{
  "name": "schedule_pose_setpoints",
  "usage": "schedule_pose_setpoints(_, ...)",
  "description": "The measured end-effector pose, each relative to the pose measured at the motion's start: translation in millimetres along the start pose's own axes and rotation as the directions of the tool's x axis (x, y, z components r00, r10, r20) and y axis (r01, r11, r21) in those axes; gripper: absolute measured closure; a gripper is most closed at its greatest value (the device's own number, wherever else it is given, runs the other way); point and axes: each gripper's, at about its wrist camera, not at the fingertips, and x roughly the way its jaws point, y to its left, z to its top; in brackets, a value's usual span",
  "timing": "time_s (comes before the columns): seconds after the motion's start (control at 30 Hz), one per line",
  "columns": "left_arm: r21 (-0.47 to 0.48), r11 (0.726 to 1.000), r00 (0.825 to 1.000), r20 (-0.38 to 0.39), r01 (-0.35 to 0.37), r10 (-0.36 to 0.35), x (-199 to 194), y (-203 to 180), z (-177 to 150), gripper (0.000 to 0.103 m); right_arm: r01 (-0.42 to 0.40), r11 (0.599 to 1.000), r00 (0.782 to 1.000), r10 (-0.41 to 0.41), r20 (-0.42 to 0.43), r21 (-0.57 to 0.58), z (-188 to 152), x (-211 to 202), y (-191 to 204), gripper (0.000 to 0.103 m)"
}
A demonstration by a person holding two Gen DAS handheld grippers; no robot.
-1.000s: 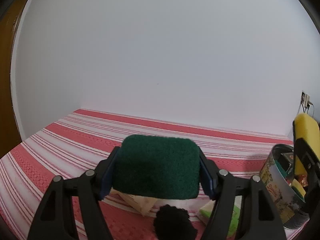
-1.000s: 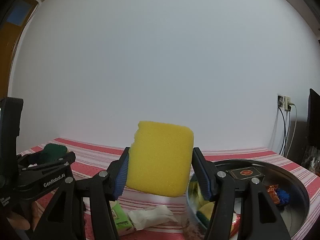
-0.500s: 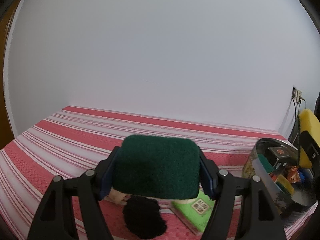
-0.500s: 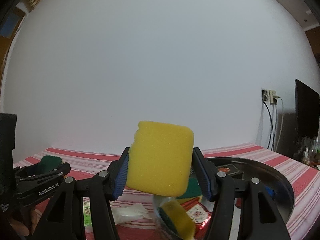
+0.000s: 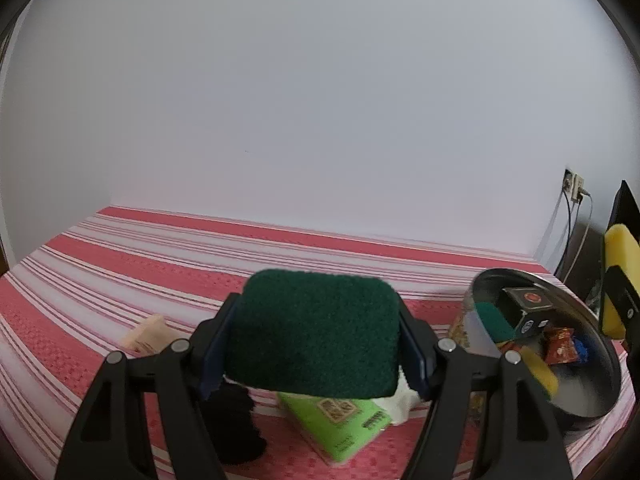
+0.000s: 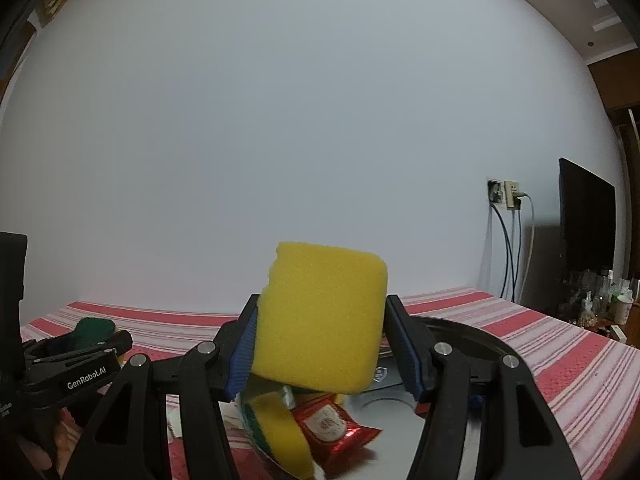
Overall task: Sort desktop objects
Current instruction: 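Release both sponges into the tin, green-faced from the left tool, yellow from the right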
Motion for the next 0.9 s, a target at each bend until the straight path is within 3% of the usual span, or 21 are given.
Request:
schedule_pose_setpoints(0.43,0.017,0.996,0.996,-0.01,0.083,-0.083,-3,-34,1,0.032,0.102,0.995,0.995,-0.102,-0.015,0.01,-1,-10,-39,0.041)
schedule_pose_setpoints(0.9,0.089,0.985,0.989,0.015,0.145,-0.147,-11,-97,13,0.032,0.193,0.98,0.981,-0.192,-0.016,0.039,2,-8,-87,0.041)
